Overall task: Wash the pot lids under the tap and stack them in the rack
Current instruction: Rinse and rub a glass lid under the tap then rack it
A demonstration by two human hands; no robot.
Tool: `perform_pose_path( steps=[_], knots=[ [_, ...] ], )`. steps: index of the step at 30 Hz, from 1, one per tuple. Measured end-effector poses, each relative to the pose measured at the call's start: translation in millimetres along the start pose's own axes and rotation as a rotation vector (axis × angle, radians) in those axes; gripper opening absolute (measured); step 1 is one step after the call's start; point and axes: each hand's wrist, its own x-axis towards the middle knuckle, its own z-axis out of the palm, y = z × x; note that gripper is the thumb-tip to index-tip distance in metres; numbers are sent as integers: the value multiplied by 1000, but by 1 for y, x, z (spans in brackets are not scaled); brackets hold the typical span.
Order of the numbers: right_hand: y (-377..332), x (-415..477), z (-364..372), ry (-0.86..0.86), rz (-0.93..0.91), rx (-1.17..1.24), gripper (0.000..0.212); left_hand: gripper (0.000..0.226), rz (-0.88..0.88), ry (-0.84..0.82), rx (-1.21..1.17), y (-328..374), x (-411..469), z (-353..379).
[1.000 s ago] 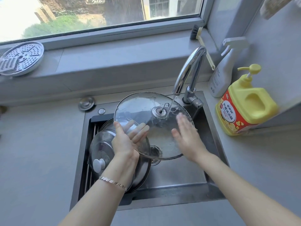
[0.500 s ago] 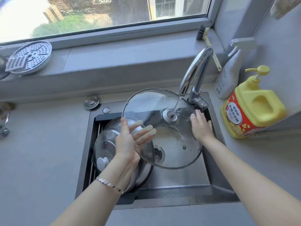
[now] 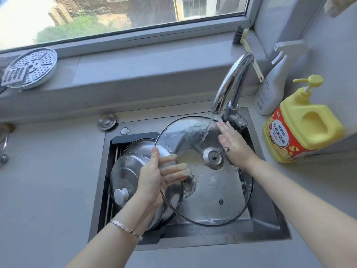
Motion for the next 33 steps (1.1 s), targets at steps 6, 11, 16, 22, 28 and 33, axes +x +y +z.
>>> perform_pose_path(
  steps=[6,11,16,22,28,33],
  knots=[
    [-11,21,-10,-128,-111,-52,46,54,-41,-51,81,1,2,1],
    [-61,20,5,-275,-407,-339,62,56,-63,-77,165,-4,3,10],
    [-46,26,-1,-239,-244,-264,58,55,-41,-60,128,-1,4,11],
    [-31,-4,-33,-53,105,107,36,53,98,42,75,17,7,2],
    [-52,-11,-6,-106,175,270,40,53,190,73,132,35,13,15],
    [-52,-3,-3,6,233,544,15,53,218,108,124,42,19,12]
  ],
)
